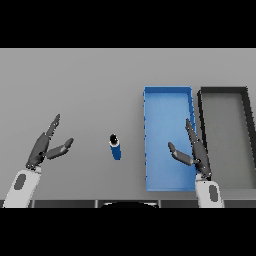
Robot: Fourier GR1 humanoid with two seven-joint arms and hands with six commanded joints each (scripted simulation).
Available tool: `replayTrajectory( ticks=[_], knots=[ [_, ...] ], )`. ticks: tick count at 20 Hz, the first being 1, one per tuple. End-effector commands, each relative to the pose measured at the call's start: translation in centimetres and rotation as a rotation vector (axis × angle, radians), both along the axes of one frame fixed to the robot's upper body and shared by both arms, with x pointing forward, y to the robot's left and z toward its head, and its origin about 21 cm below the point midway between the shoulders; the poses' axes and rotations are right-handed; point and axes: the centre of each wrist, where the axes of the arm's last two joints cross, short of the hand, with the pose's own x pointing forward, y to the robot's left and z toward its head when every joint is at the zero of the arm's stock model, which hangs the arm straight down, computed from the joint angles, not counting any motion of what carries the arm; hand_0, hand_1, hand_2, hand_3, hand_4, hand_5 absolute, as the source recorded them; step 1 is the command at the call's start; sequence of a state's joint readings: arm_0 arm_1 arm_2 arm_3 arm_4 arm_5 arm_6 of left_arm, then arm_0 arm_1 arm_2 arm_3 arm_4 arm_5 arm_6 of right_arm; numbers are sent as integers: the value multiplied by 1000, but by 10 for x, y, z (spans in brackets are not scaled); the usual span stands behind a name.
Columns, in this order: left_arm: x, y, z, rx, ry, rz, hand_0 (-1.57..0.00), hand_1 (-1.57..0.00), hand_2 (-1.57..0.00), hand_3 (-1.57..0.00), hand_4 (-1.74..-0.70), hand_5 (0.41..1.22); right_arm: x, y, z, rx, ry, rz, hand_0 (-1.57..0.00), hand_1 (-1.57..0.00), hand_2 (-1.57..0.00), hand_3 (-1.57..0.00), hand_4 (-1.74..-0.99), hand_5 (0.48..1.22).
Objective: Pick up the blue pipe and place it into the blue bin.
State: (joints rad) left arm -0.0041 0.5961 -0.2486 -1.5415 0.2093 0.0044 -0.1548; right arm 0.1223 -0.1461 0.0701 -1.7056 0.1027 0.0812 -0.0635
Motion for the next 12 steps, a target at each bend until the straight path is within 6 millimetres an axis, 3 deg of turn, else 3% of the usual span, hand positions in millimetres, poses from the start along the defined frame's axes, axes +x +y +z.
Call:
replayTrajectory(
  ticks=[1, 8, 12],
  knots=[
    [-2, 1, -2, -16, 5, -18, 1, 1, 1, 1, -1015, 592, 0, 1, 1, 0, -4, 6, 1, 1, 1, 1, -1225, 592],
    [-11, -26, 15, 23, 104, -264, 1, 1, 1, 1, -1040, 532, 2, 1, 1, -7, -45, 41, 1, 1, 1, 1, -1225, 603],
    [-16, -51, 11, 32, 167, -358, 1, 1, 1, 1, -1086, 480, 2, 3, -2, -1, -38, 41, 1, 1, 1, 1, -1244, 607]
  ],
)
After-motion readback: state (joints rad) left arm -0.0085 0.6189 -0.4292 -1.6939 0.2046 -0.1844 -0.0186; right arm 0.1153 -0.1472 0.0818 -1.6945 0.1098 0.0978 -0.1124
